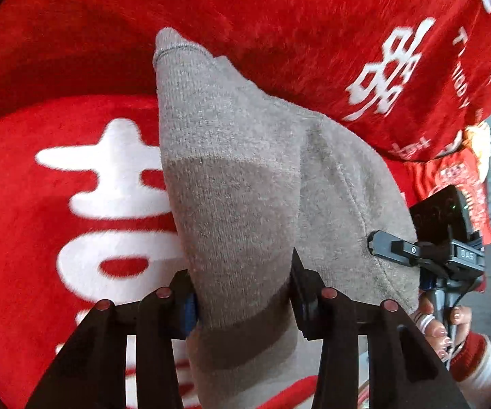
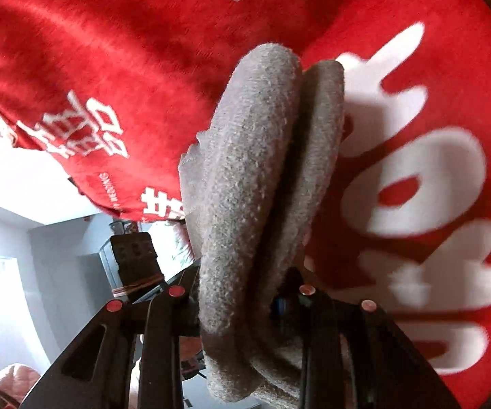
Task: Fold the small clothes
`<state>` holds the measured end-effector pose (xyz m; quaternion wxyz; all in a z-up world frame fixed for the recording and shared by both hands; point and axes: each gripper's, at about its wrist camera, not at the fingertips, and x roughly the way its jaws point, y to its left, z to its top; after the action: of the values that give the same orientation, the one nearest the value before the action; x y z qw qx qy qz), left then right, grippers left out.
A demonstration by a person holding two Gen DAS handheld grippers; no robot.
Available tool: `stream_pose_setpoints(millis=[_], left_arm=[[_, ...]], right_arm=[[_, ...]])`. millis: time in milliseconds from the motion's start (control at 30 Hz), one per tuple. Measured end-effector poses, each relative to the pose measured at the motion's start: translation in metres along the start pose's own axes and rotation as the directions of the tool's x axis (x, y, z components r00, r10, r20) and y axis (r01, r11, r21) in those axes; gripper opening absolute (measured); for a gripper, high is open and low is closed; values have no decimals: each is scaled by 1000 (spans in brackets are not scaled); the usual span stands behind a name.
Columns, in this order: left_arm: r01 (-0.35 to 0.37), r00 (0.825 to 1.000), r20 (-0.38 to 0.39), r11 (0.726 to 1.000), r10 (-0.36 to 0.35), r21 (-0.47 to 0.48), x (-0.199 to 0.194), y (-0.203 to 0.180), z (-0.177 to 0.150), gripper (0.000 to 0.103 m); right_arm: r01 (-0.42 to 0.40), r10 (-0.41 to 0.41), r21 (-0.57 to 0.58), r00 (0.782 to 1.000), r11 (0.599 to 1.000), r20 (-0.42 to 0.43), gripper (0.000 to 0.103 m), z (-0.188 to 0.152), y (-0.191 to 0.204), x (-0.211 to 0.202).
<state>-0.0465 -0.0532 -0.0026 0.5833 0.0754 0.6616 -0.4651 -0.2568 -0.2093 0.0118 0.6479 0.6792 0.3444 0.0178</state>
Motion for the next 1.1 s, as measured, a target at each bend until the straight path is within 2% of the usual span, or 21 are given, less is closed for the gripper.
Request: stream_pose_setpoints(millis=[100, 233, 333, 400, 433, 500, 533, 567, 633, 733, 800, 833, 900, 933, 967, 1000, 1033, 1067, 1100], left_arm=[[4, 1000, 11, 1000, -4, -14, -27, 14, -16, 45], [-53, 999, 2, 999, 53, -8, -50, 34, -34, 45], [-89, 996, -8, 996, 88, -23, -58, 58, -50, 45], [-156, 988, -16, 988, 156, -20, -58, 78, -61, 46], [-195, 981, -21, 981, 195, -21, -57, 85, -67, 46], [-299, 954, -34, 954, 298, -30, -53, 98, -76, 46], [-347, 938, -31, 937, 346, -35, -54, 103, -81, 46], [-345, 938, -15, 937, 345, -46, -63, 110, -87, 46], [-337, 940, 23, 938, 340, -79, -75, 114, -92, 46], [-383, 919, 56, 918, 390, -99, -88, 123, -97, 46], [-383, 918, 59, 915, 392, -124, -96, 134, -98, 46], [-383, 918, 55, 914, 392, -131, -95, 136, -98, 46], [-387, 917, 45, 913, 396, -129, -89, 133, -96, 46], [-395, 915, 44, 912, 402, -114, -85, 130, -97, 46], [-403, 911, 44, 909, 409, -101, -81, 125, -98, 46], [-417, 906, 42, 905, 421, -85, -78, 121, -101, 47], [-438, 897, 38, 897, 441, -63, -73, 119, -105, 53], [-464, 884, 41, 885, 466, -46, -67, 117, -109, 58], [-473, 879, 45, 880, 475, -39, -63, 116, -111, 64]], right_arm=[[-7, 7, 10, 1000, 1000, -24, 32, -16, 6, 23], [-13, 15, 40, 998, 999, -61, 32, -42, 2, 56], [27, -23, 50, 996, 998, -81, 32, -55, -1, 83], [130, -126, 34, 988, 991, -89, 33, -59, -3, 98], [200, -198, 14, 976, 980, -88, 34, -59, -2, 101], [336, -338, -34, 939, 941, -59, 46, -59, 5, 96], [365, -367, -43, 929, 930, -49, 56, -59, 9, 92], [398, -399, -56, 916, 916, -26, 60, -61, 14, 83], [426, -427, -70, 904, 902, 0, 60, -64, 19, 70], [411, -412, -62, 911, 909, -1, 60, -69, 19, 59], [400, -403, -62, 914, 914, -45, 34, -73, 17, 69], [434, -441, -107, 895, 895, -60, 16, -75, 21, 76], [525, -544, -234, 839, 818, -19, 16, -84, 33, 80], [574, -596, -286, 803, 767, 11, 14, -88, 38, 83], [629, -654, -329, 755, 704, 45, 10, -89, 40, 87], [674, -702, -358, 709, 646, 66, 10, -89, 37, 92], [686, -719, -367, 692, 628, 63, 10, -89, 31, 96], [678, -714, -347, 700, 648, 34, 10, -87, 19, 99], [666, -697, -323, 717, 672, 28, 10, -84, 12, 93]])
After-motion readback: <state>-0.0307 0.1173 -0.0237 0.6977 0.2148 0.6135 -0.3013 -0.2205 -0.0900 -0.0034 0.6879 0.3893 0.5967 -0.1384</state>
